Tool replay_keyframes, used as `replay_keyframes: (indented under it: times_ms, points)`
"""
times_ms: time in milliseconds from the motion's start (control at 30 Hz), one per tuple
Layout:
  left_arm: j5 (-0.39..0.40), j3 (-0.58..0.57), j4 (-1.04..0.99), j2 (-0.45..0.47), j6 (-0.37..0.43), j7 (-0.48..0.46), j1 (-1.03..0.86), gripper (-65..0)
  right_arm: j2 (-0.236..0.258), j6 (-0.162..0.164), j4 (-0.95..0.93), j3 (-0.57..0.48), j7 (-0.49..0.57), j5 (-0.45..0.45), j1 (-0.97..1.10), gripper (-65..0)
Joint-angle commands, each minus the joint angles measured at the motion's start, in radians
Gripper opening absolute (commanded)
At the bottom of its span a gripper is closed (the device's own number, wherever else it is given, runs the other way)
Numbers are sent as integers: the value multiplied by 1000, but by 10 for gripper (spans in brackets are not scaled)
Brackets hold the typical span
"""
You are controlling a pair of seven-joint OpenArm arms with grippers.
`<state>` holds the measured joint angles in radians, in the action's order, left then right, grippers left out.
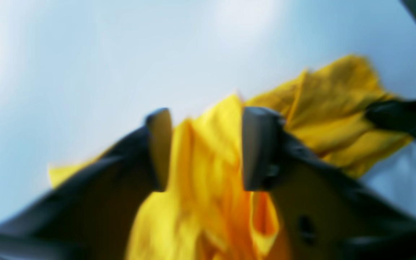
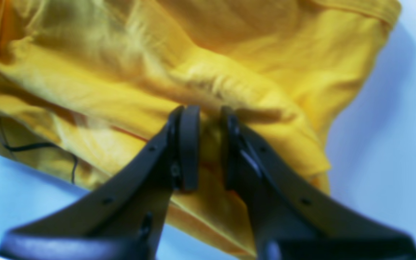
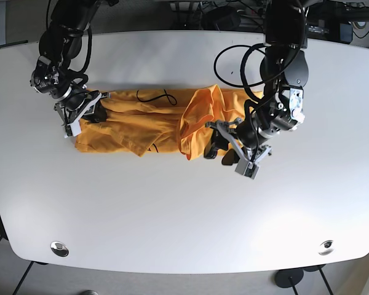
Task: Fold the T-shirt properly
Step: 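Grasp the strip's end with the left gripper and fold it toward the right gripper, then fold both strip ends inward toward the middle with both grippers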
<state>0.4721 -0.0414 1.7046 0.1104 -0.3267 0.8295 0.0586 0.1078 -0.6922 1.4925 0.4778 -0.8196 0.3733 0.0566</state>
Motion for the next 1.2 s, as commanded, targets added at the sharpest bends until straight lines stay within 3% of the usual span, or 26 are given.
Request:
replay_keyframes:
  times_ms: [33, 167, 333, 533, 633, 767, 933, 1000, 1067, 1133, 1200]
  points:
    - [20, 18, 15, 19, -7, -22, -9, -569, 11, -6, 23, 5, 18, 22, -13, -556]
    - [20, -30, 16, 61, -7, -22, -72, -596, -10, -6, 23, 5, 18, 14, -10, -556]
    - [20, -197, 13, 78, -7, -23, -70, -596, -15, -6, 23, 5, 18, 14, -7, -556]
    - [24, -433, -100, 65, -13, -23, 57, -596, -15, -6, 23, 6, 18, 16, -7, -556]
    - [26, -493, -160, 21, -15, -23, 137, -597, -15, -6, 23, 6, 18, 19, -7, -556]
    - [26, -378, -27, 24, -19, -23, 149, -599, -15, -6, 29, 11, 18, 26, -13, -556]
    - [26, -44, 58, 53, -177, -23, 43, -596, -7, -6, 132, 12, 6, 181, -14, -547]
    - [21, 61, 55, 55, -243, -22, -15, -599, 34, -6, 156, 14, -68, 250, -37, -476]
    - [21, 137, 55, 56, -291, -22, -70, -600, 57, -6, 153, 78, -145, 319, -59, -333]
    - [21, 182, 28, 70, -332, -22, -104, -600, 40, -6, 145, 190, -183, 344, -91, -227]
    - [21, 185, -18, 70, -352, -23, -108, -601, 42, 7, 90, 256, -232, 335, -126, -173]
